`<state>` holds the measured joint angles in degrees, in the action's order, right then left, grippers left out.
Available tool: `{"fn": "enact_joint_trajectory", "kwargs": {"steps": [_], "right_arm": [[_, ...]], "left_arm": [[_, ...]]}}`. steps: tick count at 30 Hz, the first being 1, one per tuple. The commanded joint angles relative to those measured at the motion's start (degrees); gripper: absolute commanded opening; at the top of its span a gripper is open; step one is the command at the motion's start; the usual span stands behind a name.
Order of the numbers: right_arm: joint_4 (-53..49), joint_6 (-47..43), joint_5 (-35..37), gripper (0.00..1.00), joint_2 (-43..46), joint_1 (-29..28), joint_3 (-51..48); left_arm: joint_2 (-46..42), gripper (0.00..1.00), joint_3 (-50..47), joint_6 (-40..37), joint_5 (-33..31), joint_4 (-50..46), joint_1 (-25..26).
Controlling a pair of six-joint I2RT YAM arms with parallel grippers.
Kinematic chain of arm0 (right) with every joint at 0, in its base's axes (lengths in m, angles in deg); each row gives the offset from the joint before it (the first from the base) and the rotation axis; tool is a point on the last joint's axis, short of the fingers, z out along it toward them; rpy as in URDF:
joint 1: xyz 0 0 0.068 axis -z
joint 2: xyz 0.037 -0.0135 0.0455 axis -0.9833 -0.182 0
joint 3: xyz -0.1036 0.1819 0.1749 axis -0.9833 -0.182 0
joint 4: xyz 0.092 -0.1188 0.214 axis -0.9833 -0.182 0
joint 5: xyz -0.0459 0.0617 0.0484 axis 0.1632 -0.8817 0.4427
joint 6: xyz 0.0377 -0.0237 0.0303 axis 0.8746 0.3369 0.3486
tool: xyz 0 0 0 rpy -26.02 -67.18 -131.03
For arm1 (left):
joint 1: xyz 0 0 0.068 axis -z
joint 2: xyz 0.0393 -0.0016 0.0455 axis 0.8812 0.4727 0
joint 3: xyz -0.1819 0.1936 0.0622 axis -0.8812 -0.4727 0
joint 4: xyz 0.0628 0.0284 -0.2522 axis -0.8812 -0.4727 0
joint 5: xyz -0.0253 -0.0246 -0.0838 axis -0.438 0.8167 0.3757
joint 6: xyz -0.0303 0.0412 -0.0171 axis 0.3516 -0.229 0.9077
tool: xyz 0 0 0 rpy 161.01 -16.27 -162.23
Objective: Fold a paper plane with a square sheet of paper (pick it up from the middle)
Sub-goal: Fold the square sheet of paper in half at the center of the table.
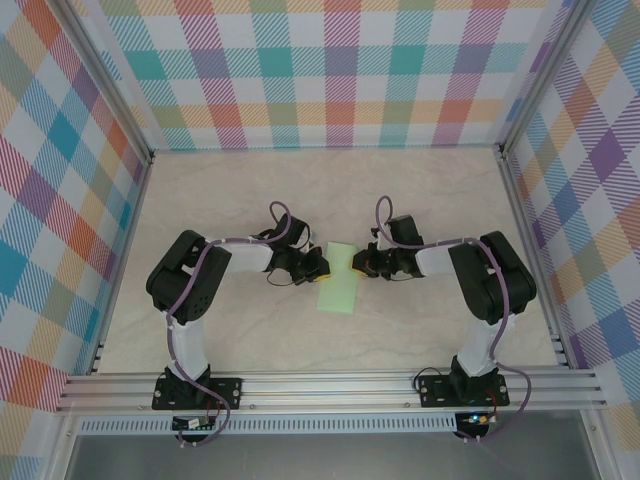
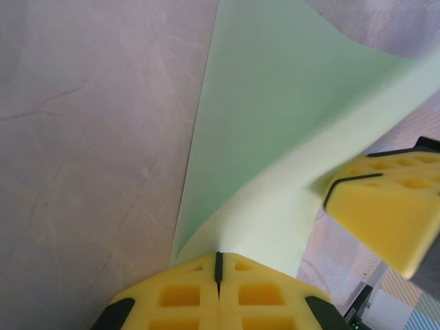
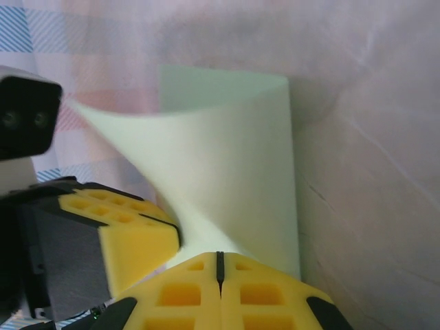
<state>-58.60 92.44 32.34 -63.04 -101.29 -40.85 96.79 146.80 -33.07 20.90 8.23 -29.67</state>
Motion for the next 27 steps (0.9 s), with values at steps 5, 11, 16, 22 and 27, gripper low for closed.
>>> {"fn": "enact_joint_trajectory", "kwargs": {"steps": [5, 11, 16, 22, 27], "right_arm": [[-0.6, -1.3, -0.2, 0.03, -3.4, 1.1, 2.6], [-0.4, -1.0, -0.3, 0.03, -4.8, 1.3, 2.7], [-3.8, -1.8, 0.2, 0.04, -2.7, 1.5, 4.8], [-6.3, -3.2, -0.1, 0.04, -3.5, 2.6, 7.5], [-5.0, -3.0, -0.4, 0.04, -6.6, 3.1, 7.5]], "left_arm": [[6.1, 0.0, -2.8, -0.9, -7.9, -9.6, 0.8], [6.0, 0.0, -2.9, -1.1, -7.9, -9.7, 0.8], [6.0, 0.0, -3.0, -1.3, -8.1, -9.9, 0.8], [6.0, 0.0, -2.9, -1.2, -8.1, -9.9, 0.8], [6.2, 0.0, -2.6, -1.3, -7.9, -9.8, 0.8]]}}
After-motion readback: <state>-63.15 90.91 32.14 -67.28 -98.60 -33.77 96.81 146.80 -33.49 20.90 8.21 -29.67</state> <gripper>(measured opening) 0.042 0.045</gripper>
